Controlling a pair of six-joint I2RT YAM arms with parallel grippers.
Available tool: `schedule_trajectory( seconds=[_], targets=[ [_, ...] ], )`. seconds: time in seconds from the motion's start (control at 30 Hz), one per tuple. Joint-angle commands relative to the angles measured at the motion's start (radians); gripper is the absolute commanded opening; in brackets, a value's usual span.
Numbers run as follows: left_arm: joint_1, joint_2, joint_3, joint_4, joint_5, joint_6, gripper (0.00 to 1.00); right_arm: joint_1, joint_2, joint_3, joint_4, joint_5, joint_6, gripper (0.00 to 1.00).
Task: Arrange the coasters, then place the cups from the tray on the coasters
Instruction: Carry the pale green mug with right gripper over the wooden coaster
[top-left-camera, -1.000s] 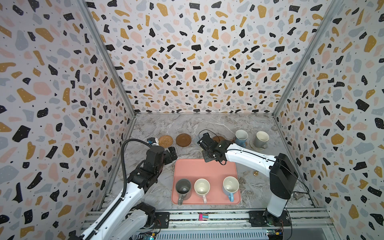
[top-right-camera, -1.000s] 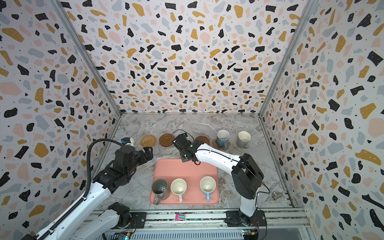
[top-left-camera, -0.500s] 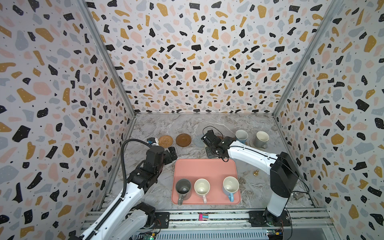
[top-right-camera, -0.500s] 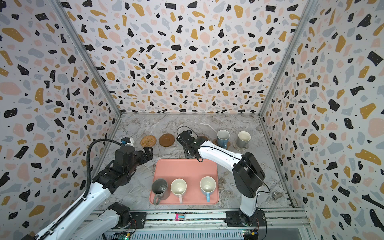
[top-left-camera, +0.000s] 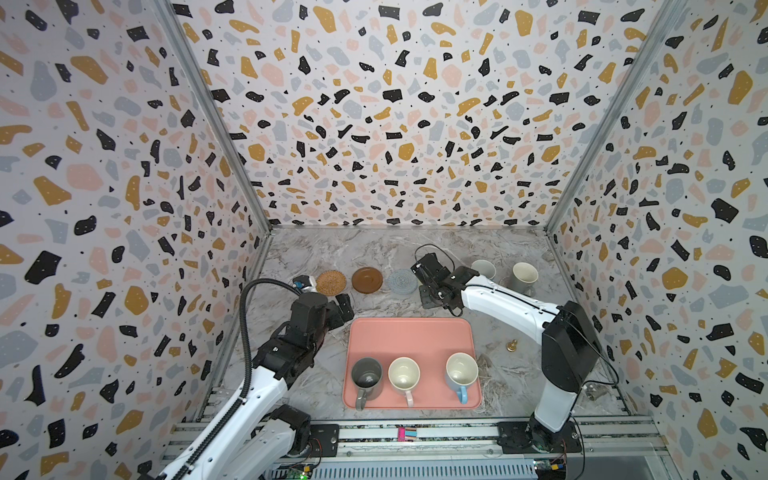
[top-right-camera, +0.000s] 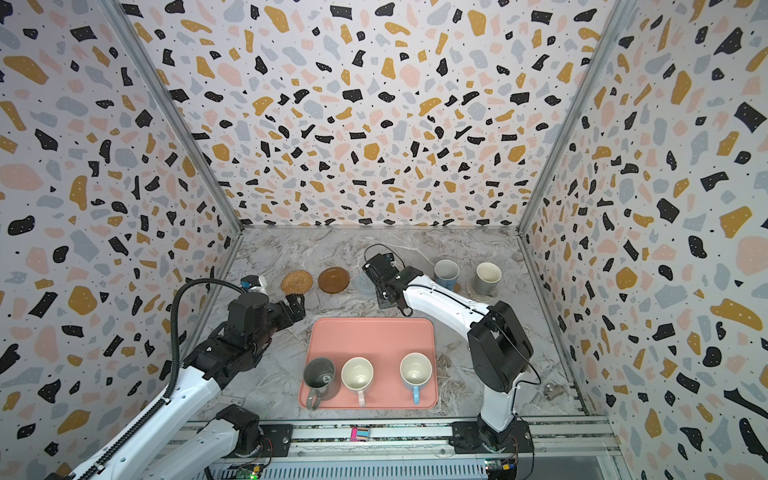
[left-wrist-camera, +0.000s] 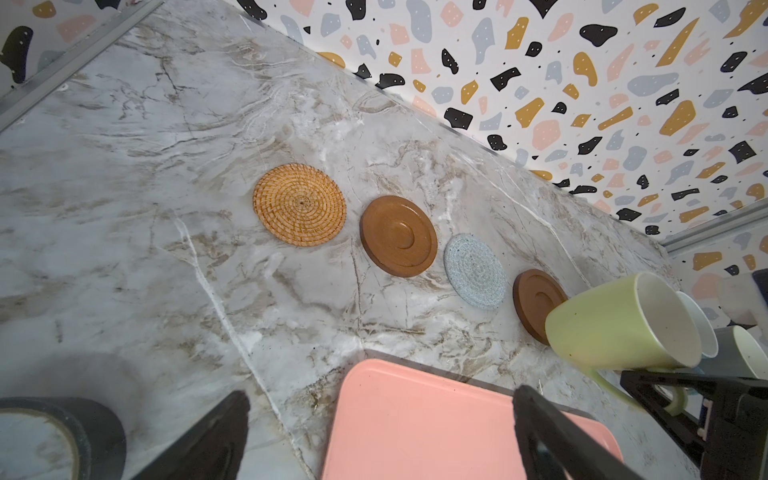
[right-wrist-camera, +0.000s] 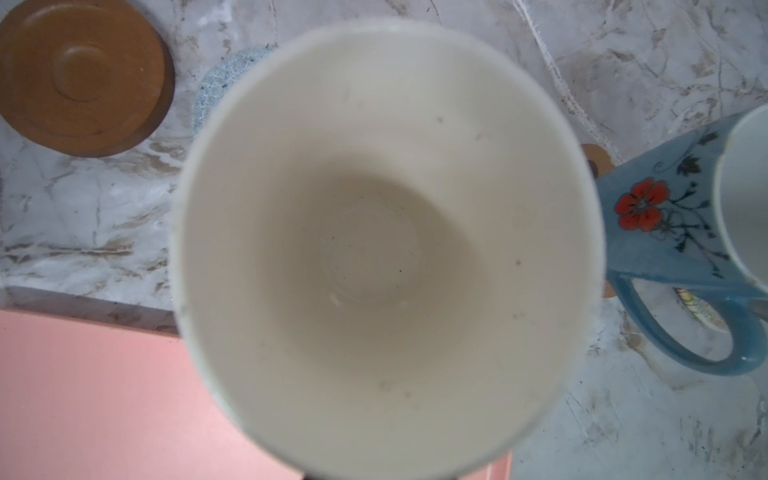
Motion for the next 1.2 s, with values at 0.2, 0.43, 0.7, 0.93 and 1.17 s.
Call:
schedule_trajectory(
  seconds=[0.2, 0.43, 0.7, 0.93, 1.17],
  targets=[
    [-0.001, -0.011, -0.005, 0.006, -0.012, 0.009, 0.99, -0.047, 0.007, 0.092, 0.027, 0.04, -0.019, 0.15],
    [-0.001, -0.012, -0.006, 0.006, -0.012, 0.008, 0.99, -0.074, 0.033, 0.114, 0.036, 0.036, -0.02, 0.15],
    [-0.001, -0.014, -0.004, 0.001, -0.012, 0.009, 0.99, -0.091, 0.078, 0.14, 0.041, 0.041, 0.001, 0.14],
    [0.0, -0.02, -0.005, -0.003, -0.012, 0.009, 0.99, -0.098, 0.104, 0.154, 0.047, 0.049, 0.018, 0.14],
    [-0.001, -0.023, -0.007, -0.003, -0.011, 0.009, 1.0, -0.109, 0.125, 0.157, 0.053, 0.048, 0.03, 0.14]
  ],
)
